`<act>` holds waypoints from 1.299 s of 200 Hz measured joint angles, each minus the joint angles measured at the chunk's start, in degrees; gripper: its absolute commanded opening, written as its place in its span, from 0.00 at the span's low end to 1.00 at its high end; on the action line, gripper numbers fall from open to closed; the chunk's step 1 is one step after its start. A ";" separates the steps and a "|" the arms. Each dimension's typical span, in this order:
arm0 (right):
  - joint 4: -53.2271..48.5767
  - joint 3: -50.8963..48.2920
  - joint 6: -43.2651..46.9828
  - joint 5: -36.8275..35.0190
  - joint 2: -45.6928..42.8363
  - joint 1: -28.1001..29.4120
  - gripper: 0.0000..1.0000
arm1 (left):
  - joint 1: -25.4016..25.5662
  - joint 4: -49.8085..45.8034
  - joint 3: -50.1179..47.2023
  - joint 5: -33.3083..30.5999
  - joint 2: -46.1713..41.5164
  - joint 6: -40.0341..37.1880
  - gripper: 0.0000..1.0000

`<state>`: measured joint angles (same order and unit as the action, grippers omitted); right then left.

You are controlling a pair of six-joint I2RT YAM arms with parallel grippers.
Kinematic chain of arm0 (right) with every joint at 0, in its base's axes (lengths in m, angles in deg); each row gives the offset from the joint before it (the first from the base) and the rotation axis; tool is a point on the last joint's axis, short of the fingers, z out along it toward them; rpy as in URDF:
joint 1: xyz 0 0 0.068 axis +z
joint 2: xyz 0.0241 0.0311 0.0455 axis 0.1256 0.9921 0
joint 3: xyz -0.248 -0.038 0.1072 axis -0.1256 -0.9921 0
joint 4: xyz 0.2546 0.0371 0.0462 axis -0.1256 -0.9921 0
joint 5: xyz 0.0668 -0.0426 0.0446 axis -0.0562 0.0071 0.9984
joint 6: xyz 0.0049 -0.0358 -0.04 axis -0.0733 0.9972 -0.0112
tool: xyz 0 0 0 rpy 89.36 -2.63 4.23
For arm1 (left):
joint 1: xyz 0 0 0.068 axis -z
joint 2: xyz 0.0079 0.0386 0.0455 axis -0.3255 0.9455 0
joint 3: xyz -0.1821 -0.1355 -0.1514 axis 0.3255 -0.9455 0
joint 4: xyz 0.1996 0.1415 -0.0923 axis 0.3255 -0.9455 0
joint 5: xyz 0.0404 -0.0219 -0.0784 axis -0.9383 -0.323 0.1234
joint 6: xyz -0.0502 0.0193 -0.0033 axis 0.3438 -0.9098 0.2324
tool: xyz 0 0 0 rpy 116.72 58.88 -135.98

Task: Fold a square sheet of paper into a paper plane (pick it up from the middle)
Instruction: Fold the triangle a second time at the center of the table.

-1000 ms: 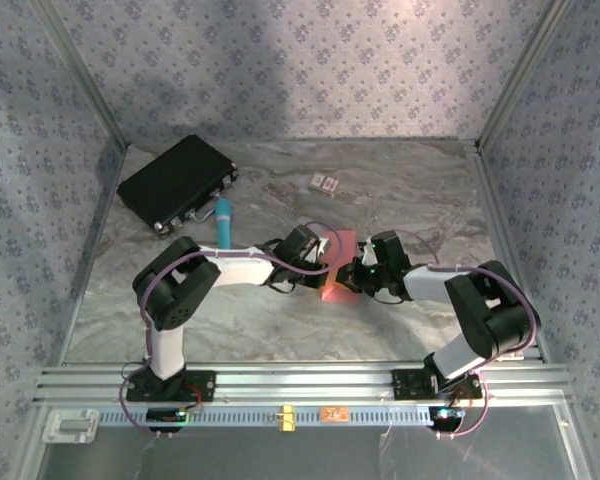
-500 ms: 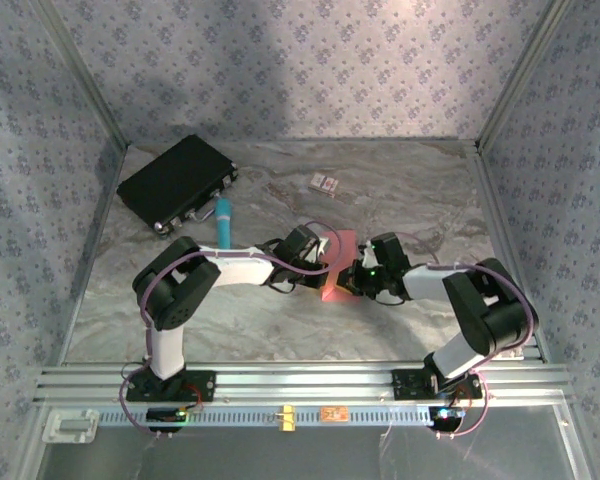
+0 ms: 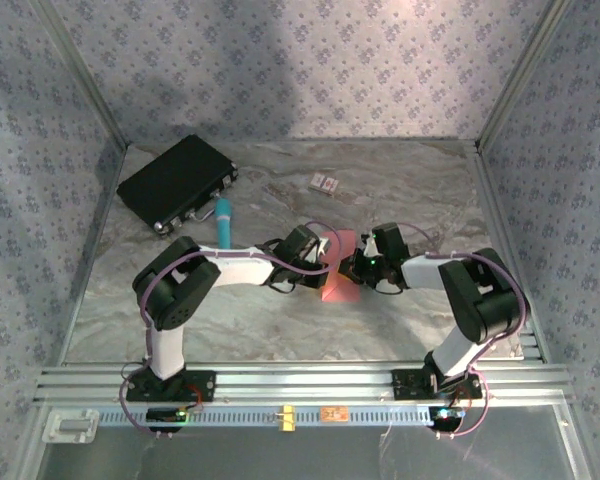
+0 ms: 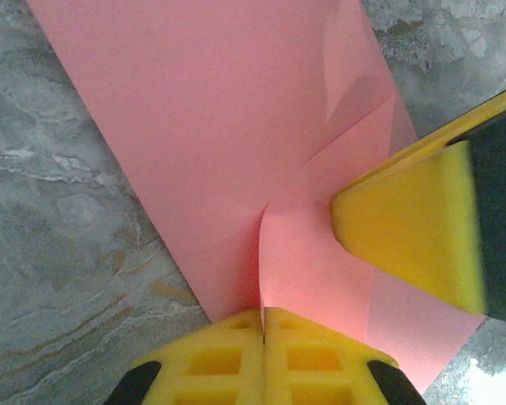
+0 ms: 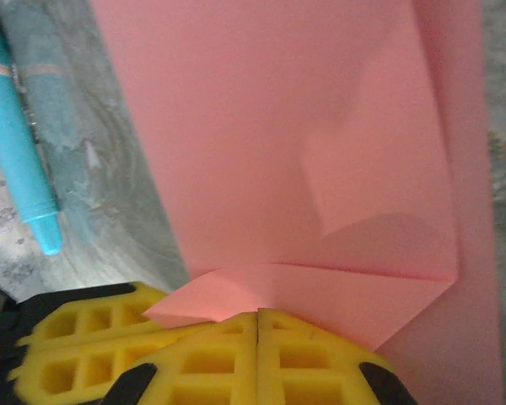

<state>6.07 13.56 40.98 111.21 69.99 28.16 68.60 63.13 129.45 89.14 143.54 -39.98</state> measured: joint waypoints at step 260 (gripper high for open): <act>2.97 -1.99 1.53 0.35 0.24 -1.86 0.00 | 1.81 -13.38 12.52 15.58 3.02 2.43 0.02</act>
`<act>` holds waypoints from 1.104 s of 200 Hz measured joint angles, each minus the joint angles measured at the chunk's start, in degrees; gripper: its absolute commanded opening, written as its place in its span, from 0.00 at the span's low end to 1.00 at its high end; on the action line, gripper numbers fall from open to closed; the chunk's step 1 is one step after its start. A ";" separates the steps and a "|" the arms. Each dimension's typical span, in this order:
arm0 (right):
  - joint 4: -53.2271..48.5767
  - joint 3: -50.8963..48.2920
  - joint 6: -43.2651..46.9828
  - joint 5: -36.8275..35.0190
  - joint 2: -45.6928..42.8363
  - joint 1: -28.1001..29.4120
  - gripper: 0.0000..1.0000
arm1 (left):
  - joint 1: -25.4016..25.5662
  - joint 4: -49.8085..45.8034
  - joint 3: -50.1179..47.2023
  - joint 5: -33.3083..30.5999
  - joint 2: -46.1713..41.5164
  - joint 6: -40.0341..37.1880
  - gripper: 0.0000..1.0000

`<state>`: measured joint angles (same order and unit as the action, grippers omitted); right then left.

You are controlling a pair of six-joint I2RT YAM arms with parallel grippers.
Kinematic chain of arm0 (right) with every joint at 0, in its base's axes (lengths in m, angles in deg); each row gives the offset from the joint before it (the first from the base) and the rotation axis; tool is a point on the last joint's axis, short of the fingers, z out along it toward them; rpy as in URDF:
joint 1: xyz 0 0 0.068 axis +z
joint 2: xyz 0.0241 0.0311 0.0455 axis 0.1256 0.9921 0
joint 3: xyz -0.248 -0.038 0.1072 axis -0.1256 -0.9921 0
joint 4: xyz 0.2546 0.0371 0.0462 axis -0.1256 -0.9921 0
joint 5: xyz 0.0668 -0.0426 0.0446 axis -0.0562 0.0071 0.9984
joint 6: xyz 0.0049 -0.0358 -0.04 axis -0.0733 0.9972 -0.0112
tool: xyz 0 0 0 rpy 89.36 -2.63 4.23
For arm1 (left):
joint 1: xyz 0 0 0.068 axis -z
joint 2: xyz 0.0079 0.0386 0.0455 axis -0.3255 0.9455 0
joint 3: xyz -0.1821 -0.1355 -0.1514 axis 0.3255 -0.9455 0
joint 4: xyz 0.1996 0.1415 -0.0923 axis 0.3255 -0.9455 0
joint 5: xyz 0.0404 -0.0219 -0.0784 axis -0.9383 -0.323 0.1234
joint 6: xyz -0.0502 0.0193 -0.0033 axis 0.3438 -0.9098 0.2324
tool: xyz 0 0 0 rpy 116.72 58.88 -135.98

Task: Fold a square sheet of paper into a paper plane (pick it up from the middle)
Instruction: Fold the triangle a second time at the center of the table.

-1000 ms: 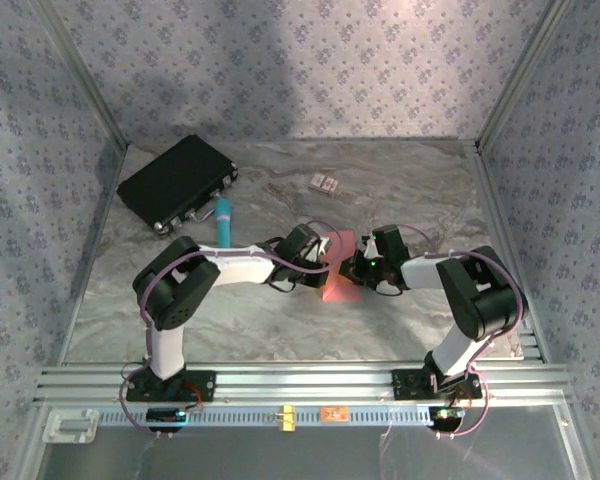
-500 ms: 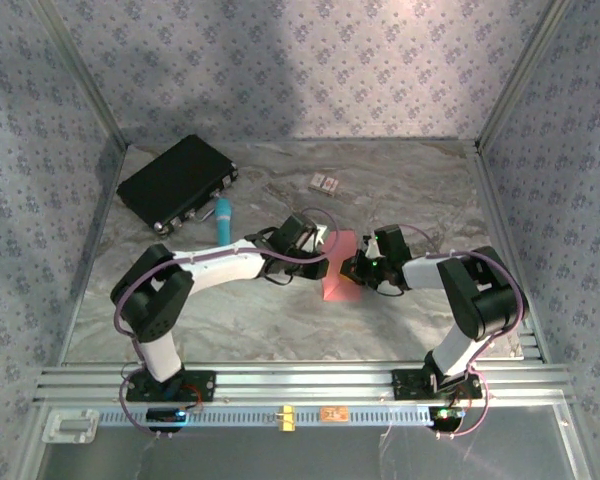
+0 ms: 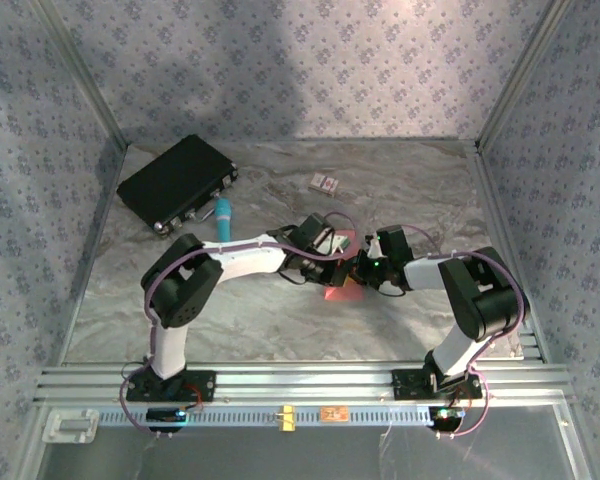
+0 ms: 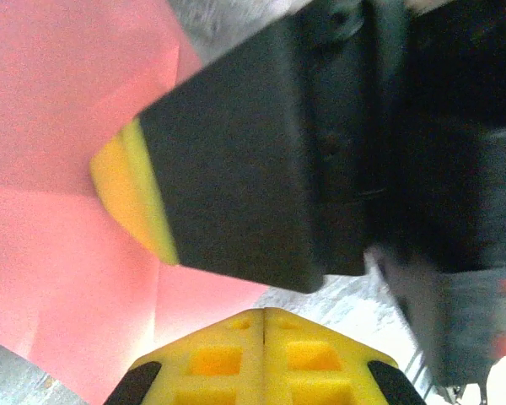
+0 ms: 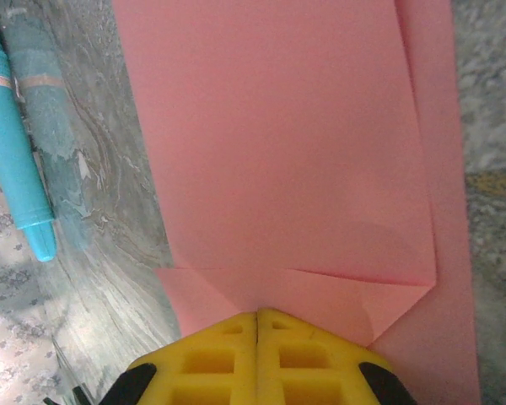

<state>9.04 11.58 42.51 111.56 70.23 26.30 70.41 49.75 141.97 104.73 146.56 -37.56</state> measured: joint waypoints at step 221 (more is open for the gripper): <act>0.42 -0.22 0.00 0.00 -0.02 0.00 0.00 | -0.46 0.20 -1.51 0.02 2.49 0.90 0.03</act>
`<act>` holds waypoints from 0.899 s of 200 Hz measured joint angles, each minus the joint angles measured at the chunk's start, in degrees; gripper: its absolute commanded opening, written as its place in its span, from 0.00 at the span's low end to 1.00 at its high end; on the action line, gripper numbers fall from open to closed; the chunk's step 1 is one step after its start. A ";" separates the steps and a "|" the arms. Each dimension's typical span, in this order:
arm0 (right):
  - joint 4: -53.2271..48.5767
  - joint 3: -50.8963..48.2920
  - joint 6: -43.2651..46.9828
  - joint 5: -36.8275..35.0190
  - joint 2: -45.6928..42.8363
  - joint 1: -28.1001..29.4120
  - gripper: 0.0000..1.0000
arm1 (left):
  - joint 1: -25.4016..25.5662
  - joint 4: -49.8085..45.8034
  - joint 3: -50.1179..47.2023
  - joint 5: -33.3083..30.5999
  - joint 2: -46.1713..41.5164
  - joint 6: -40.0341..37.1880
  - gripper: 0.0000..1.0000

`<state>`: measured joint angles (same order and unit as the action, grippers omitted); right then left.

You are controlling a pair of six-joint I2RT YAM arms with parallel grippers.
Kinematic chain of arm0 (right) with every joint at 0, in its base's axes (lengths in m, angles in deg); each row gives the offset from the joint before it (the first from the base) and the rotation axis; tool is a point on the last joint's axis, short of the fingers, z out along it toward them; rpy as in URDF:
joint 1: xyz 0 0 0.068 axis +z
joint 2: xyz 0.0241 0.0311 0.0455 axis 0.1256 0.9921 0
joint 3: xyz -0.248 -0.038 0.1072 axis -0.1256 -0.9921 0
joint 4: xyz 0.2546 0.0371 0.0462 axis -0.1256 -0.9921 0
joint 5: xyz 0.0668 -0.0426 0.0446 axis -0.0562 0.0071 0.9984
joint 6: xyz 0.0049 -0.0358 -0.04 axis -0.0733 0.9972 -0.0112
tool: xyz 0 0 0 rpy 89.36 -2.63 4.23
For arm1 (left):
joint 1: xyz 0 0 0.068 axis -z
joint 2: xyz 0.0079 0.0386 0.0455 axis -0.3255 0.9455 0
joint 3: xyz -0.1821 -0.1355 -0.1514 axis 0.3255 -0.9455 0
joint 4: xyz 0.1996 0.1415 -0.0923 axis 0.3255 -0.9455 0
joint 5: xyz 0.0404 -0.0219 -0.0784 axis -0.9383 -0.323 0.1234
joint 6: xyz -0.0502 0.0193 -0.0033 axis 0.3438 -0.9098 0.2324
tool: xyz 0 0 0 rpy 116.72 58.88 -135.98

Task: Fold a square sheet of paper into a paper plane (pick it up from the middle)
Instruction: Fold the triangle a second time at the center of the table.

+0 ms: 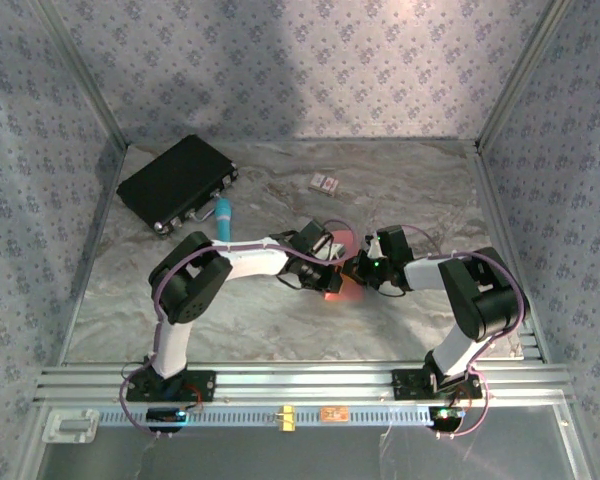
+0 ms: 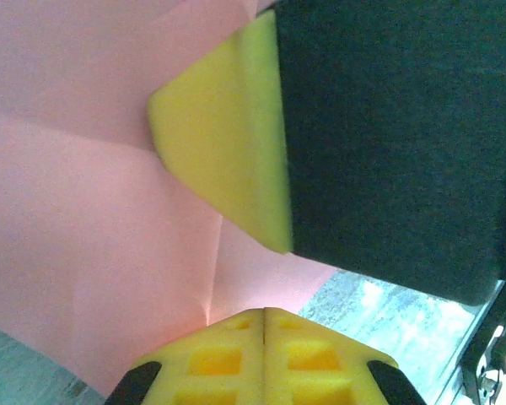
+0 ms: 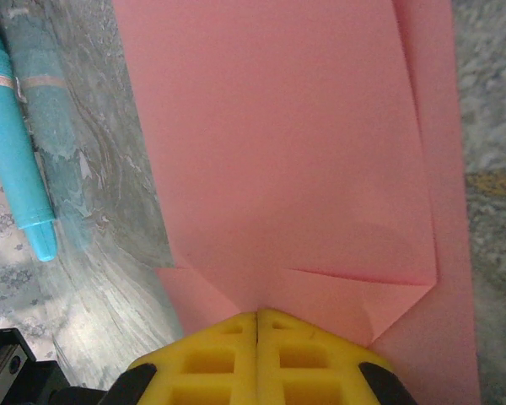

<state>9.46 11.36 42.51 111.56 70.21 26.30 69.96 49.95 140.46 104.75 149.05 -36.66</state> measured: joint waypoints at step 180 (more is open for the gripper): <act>0.17 -0.04 0.04 1.38 0.39 -0.85 0.00 | -2.14 7.61 -10.45 0.87 -4.46 1.49 0.03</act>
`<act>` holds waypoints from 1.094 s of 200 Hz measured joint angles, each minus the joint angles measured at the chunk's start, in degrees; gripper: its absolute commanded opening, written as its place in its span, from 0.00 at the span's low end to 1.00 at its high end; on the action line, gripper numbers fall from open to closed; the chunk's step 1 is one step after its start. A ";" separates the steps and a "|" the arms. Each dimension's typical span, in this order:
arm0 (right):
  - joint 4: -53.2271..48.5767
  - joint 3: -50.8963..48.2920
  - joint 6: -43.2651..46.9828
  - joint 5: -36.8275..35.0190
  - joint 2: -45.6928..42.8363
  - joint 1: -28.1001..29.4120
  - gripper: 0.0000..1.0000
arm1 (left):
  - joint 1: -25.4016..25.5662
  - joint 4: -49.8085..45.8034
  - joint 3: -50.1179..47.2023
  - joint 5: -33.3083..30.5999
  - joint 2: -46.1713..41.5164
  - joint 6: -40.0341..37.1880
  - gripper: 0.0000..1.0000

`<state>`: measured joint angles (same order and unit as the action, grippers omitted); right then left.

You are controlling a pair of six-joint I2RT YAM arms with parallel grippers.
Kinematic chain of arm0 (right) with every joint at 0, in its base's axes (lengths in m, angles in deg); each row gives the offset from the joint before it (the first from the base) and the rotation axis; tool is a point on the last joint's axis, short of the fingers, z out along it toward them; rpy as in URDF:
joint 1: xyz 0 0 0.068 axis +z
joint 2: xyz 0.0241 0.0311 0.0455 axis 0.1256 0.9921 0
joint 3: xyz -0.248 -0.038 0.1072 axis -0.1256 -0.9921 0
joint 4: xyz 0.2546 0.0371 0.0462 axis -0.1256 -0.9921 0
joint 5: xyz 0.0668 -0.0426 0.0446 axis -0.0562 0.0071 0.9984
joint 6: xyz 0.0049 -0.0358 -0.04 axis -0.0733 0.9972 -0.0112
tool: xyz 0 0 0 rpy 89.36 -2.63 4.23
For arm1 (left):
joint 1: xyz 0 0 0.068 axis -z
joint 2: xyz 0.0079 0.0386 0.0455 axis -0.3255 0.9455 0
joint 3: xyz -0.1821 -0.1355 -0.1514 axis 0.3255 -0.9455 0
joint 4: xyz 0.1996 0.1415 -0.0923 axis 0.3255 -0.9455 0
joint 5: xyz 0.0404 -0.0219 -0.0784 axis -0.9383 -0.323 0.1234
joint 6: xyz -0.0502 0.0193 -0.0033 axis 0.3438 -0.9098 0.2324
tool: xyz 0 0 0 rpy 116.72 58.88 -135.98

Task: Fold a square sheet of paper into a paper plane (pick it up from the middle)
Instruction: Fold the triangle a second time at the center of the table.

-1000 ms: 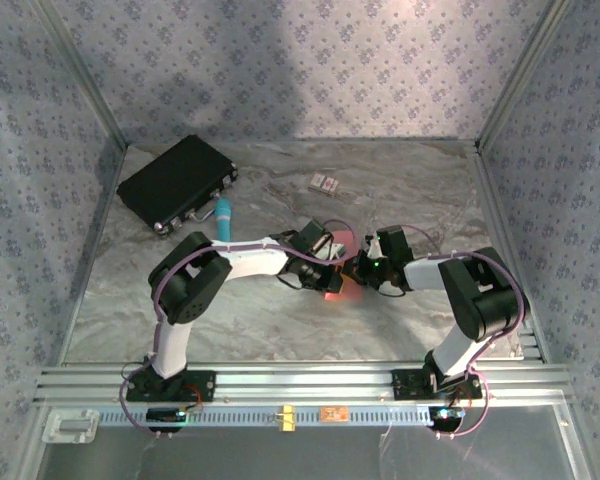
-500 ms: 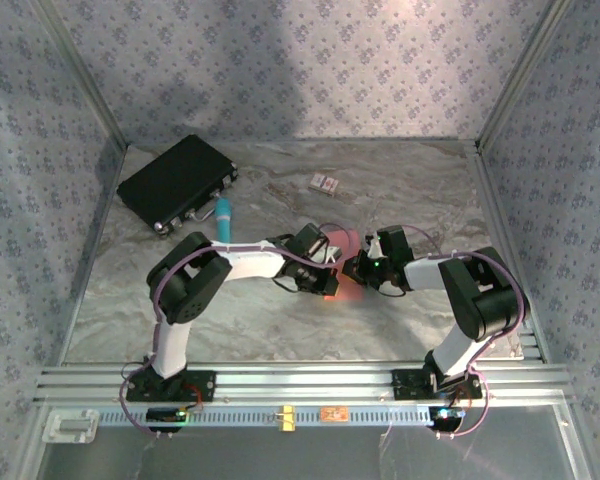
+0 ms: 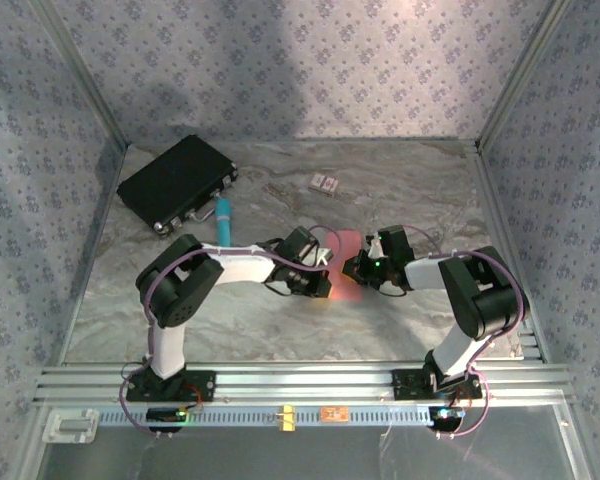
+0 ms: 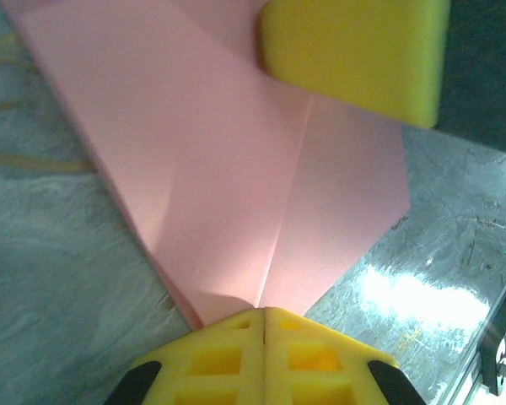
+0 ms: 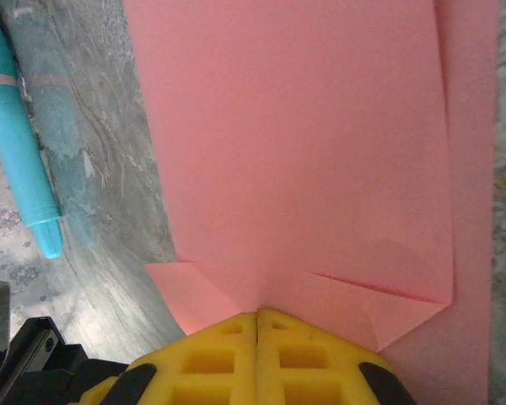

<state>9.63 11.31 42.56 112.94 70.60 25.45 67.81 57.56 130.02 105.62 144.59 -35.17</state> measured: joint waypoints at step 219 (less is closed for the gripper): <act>0.02 0.00 0.00 0.15 -0.02 -0.11 0.00 | -0.83 -0.94 4.92 0.15 3.32 1.81 0.01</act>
<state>9.65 11.31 42.56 113.09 70.58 25.34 66.98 56.62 134.93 105.77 147.91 -33.36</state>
